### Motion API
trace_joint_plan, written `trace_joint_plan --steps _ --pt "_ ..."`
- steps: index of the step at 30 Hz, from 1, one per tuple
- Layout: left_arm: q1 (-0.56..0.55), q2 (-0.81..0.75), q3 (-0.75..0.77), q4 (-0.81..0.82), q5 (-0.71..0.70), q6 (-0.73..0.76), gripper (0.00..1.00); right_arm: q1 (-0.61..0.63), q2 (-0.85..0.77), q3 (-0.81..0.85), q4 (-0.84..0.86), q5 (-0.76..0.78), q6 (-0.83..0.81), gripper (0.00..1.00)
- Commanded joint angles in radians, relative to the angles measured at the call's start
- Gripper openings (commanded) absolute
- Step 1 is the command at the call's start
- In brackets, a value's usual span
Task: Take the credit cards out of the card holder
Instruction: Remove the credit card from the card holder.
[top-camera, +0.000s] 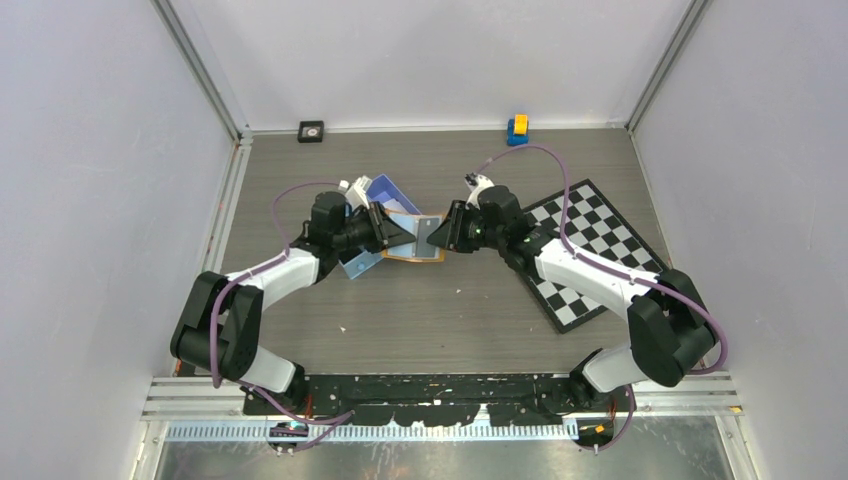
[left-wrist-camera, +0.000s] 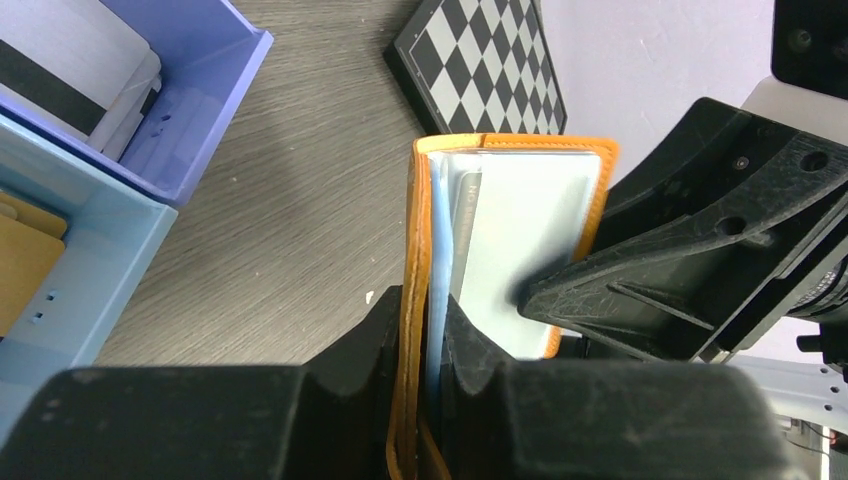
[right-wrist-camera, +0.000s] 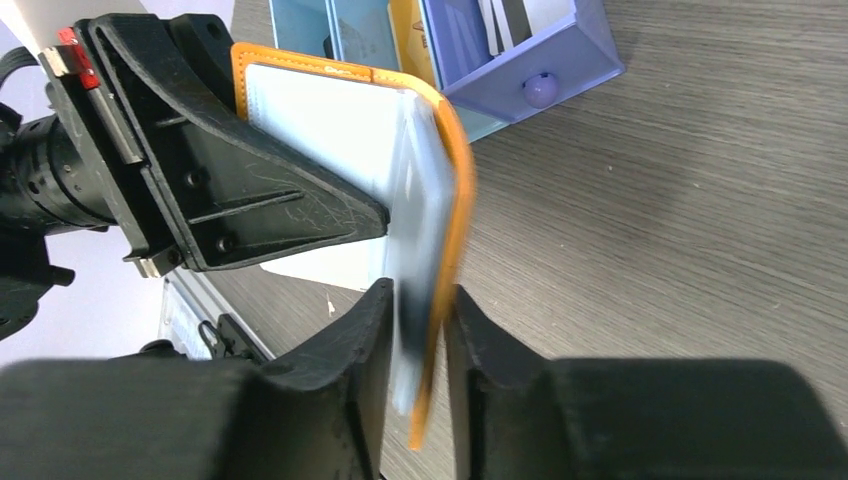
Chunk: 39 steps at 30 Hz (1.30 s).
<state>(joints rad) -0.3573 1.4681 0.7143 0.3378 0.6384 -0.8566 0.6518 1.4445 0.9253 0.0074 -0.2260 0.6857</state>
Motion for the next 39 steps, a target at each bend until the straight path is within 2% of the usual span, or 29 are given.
trace_joint_plan --steps 1,8,13,17,23,26,32,39 --pt "-0.003 -0.008 0.044 -0.021 -0.007 0.029 0.00 0.006 -0.051 -0.018 0.107 -0.050 0.007 0.26" --pt "-0.003 0.012 0.059 -0.047 -0.012 0.038 0.00 0.006 -0.079 -0.038 0.137 -0.064 0.011 0.27" --pt "-0.003 0.009 0.059 -0.054 -0.015 0.041 0.00 0.006 -0.069 -0.035 0.145 -0.082 0.011 0.41" --pt "-0.004 0.015 0.062 -0.054 -0.011 0.042 0.00 0.005 -0.081 -0.047 0.160 -0.084 0.012 0.46" --pt "-0.003 0.021 0.063 -0.049 -0.004 0.036 0.00 0.005 -0.086 -0.053 0.172 -0.089 0.012 0.42" --pt "-0.004 0.032 0.063 -0.038 0.004 0.030 0.00 0.005 -0.082 -0.052 0.173 -0.095 0.011 0.37" --pt "-0.003 0.048 0.063 -0.018 0.022 0.016 0.00 0.006 -0.088 -0.057 0.183 -0.099 0.008 0.38" --pt "-0.003 0.046 0.062 -0.009 0.028 0.009 0.00 0.006 -0.070 -0.034 0.127 -0.054 -0.001 0.26"
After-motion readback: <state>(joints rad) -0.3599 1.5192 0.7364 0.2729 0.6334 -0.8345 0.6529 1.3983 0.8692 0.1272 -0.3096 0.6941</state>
